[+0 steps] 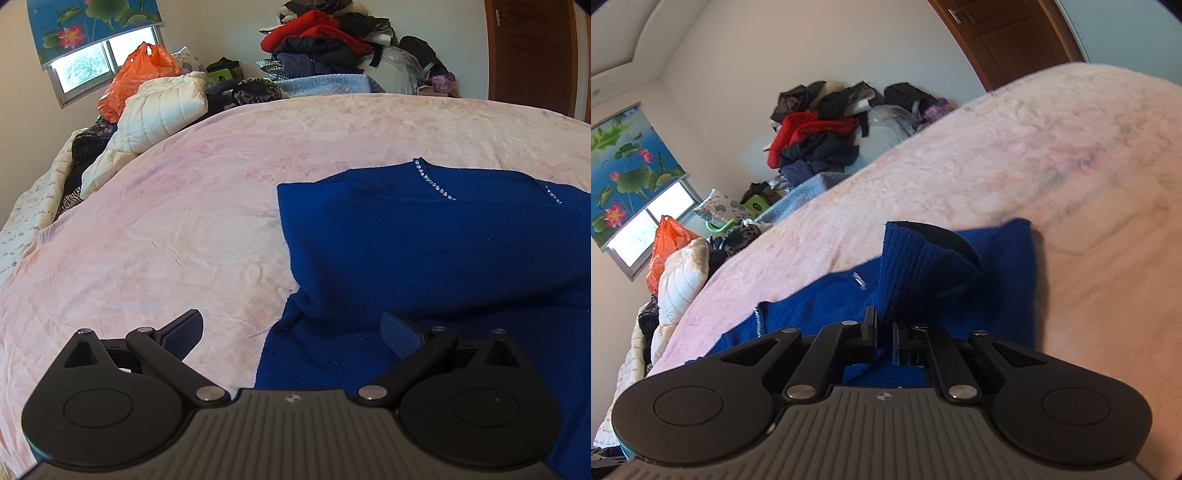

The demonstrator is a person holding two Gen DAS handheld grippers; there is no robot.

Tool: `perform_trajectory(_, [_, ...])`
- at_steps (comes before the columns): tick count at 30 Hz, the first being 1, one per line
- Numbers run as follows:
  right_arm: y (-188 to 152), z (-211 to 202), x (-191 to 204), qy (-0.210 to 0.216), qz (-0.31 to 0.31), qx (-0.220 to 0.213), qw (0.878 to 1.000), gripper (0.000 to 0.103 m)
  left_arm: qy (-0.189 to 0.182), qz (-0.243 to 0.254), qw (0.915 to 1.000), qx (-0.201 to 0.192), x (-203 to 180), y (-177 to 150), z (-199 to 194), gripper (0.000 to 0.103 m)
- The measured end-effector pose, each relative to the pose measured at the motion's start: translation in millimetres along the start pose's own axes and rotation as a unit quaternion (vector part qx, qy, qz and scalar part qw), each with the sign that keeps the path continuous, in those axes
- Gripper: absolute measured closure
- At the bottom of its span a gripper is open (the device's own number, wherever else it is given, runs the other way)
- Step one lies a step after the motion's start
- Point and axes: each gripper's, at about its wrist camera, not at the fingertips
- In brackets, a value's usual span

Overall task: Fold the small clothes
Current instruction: 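Lower the held sleeve onto the sweater body with the right gripper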

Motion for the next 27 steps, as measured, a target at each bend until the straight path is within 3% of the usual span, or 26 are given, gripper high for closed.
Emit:
perform_trajectory(1, [0,1,-3,-0.004,0.008,0.004,1.000,0.082,-0.002,0.000,1.0000,-0.001,-1,0,-1,0.000])
perform_trajectory(3, [1,4,-12,-0.008,0.027,0.012,1.000,0.066,-0.007,0.002,1.0000,-0.003,-1,1,-2,0.000])
perform_trajectory(8, [3,4,-22,0.013,0.078,-0.001,0.997,0.063,-0.013,0.010,0.9999,-0.002,-6,1,-2,0.000])
perform_trajectory(10, [7,6,-26,0.024,0.098,-0.003,0.995,0.070,-0.015,0.009,0.9998,-0.003,-6,1,-3,0.000])
perform_trajectory(12, [10,10,-26,0.013,0.096,-0.004,0.995,0.091,-0.015,0.009,0.9998,-0.003,-5,1,-3,0.000])
perform_trajectory(15, [17,11,-17,0.007,0.062,-0.014,0.998,0.092,-0.014,0.006,0.9999,-0.005,-2,1,-4,0.000])
perform_trajectory(18, [23,-3,-1,0.037,0.018,-0.053,0.998,0.092,-0.014,-0.001,0.9999,-0.008,1,2,-6,0.000])
perform_trajectory(20, [29,-5,-1,0.035,0.015,-0.066,0.997,0.092,-0.015,-0.002,0.9999,-0.007,1,3,-6,0.000])
perform_trajectory(24, [30,12,-20,-0.013,0.020,-0.029,0.999,0.092,-0.023,-0.001,0.9997,-0.005,-6,0,-6,0.000])
perform_trajectory(27, [25,16,-36,-0.013,0.045,-0.024,0.999,0.091,-0.031,0.001,0.9995,-0.004,-12,-2,-6,0.000])
Point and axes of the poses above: each gripper's, at about its wrist camera, not at the fingertips, and z roughly the way its jaws point, x to its left, y to its top, and after that the axes turned 15 degrees about z, right-handed
